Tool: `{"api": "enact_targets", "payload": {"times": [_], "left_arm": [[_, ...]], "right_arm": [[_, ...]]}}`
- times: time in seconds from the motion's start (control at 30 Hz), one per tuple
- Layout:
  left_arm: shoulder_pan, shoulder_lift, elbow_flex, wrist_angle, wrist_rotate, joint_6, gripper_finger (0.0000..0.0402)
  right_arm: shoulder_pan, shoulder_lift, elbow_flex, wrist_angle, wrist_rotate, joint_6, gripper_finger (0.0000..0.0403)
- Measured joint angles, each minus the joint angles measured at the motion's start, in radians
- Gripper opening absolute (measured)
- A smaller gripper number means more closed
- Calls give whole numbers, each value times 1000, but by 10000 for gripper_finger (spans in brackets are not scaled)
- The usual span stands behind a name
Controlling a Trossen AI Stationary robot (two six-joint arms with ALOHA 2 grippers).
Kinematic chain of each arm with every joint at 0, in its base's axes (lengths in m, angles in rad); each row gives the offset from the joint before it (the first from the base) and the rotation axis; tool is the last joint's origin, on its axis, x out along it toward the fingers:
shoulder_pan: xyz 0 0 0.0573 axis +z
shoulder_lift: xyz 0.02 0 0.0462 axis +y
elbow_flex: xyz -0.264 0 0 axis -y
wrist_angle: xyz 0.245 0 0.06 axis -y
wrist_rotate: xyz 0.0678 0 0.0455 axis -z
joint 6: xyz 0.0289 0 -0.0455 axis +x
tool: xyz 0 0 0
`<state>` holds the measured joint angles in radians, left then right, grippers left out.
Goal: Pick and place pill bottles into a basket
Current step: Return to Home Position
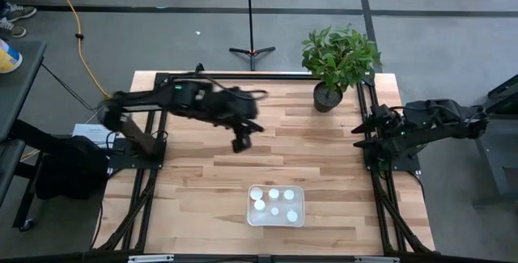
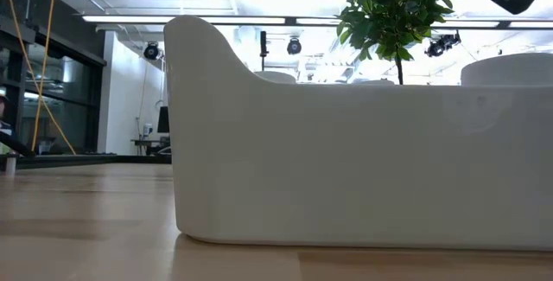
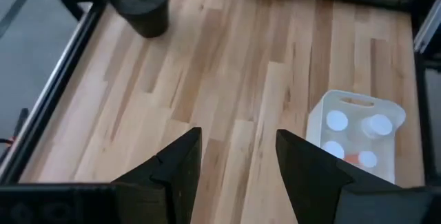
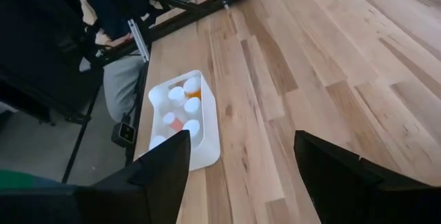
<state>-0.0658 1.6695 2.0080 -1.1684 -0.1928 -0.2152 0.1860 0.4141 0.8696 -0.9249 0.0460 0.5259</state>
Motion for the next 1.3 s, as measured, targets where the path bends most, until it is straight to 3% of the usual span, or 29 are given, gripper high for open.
{"api": "enact_targets", "payload": {"times": [0.33, 0.73, 1.0, 1.3], "left_arm": [[0, -484, -630, 509, 26, -105, 220], [0, -887, -1130, 875, -31, -215, 220], [0, -1076, -1333, 941, -79, -270, 221], [0, -1253, -1440, 942, -155, -313, 221]], "right_arm": [[0, -3, 0, 1, 25, -5, 250], [0, -154, 0, 34, 184, 46, 250], [0, -198, -1, 28, 245, 47, 250], [0, -222, -1, 25, 319, 84, 250]]}}
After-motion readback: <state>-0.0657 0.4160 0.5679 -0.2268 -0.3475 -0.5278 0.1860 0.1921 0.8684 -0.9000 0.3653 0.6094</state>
